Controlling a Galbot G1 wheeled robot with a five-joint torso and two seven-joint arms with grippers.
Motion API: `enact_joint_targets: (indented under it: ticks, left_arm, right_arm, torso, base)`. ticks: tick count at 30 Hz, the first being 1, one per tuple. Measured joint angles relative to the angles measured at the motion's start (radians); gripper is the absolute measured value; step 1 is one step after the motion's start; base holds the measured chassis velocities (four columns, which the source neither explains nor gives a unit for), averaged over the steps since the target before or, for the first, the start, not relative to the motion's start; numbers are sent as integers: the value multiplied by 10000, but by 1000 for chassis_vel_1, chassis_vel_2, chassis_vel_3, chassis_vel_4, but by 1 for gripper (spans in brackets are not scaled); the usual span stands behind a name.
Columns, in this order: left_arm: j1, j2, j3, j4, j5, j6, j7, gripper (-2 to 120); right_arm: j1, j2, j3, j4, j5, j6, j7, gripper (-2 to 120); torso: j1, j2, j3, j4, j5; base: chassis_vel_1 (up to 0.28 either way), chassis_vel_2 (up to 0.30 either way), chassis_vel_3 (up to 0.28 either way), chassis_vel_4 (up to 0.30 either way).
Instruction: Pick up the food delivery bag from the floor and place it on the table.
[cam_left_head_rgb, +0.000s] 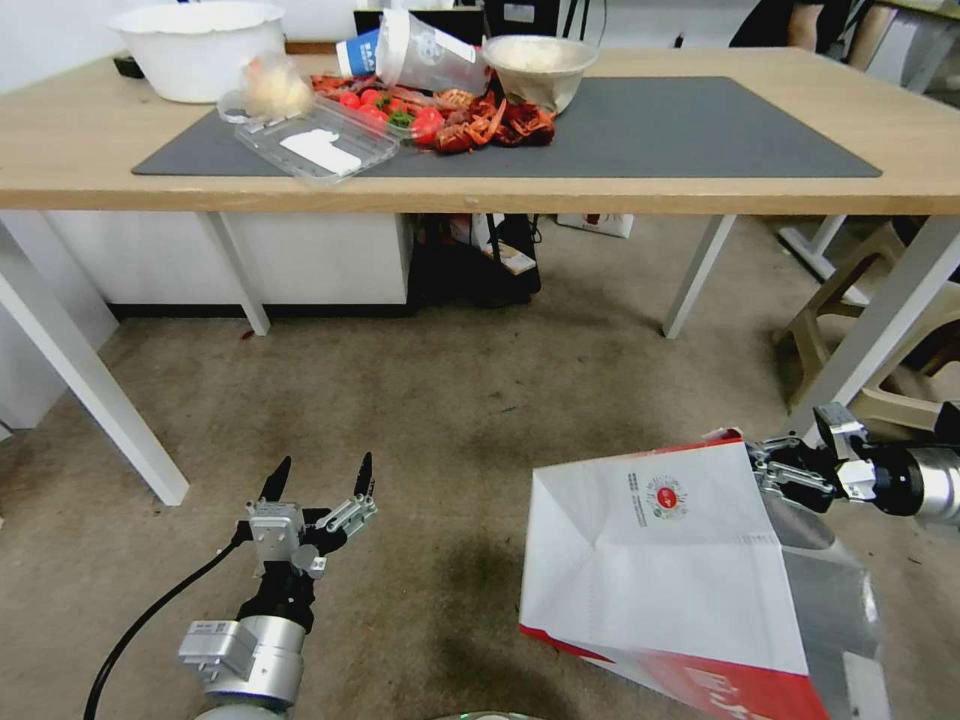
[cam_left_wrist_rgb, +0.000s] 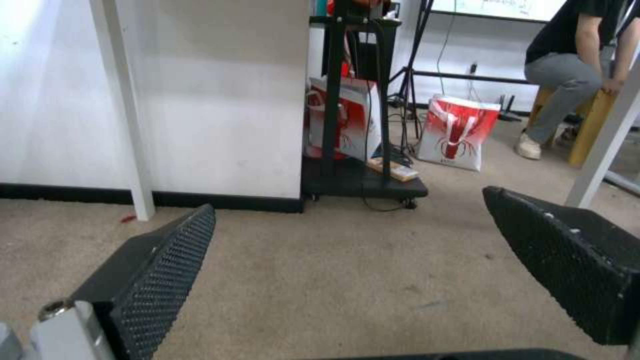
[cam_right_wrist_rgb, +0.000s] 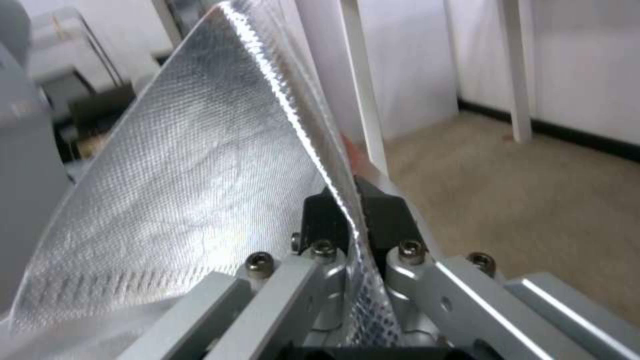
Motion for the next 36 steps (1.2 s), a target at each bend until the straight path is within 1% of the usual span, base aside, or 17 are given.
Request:
enact_joint_targets:
  ticks: [2,6,11,18,26,36]
  left_arm:
    - [15,3,-7,-4,-3,-26,-15,100]
    - [40,6,36,-104,-65,14,-215,100]
    - [41,5,48,-159,-84,53,-294,100]
    - [71,9,62,-218,-149,-8,-360,100]
    - [48,-59,141,-323,-152,-17,-397,100]
    - [133,-65,152,-468,-151,-66,-517,100]
  right_arm:
    - [-146,119,28,179,508,-153,133,0]
    - [-365,318,54,450,984,-304,225,0]
    - [-516,482,84,785,1321,-354,439,0]
    - [-596,643,85,948,1354,-374,473,0]
    - [-723,994,114,1584,1293,-404,633,0]
    - [-768,958,180,1880,1284,-406,701,0]
  torso:
    - [0,0,0,0,0]
    - [0,-1,0,-1,0]
    - [0,0,0,-1,-1]
    - [0,0,1,0,0]
    - [0,-1,1,-1,0]
    - [0,0,1,0,0]
  base:
    - [0,0,0,0]
    - [0,0,0,0]
    - [0,0,0,0]
    - [0,0,0,0]
    - [0,0,0,0]
    - [0,0,0,0]
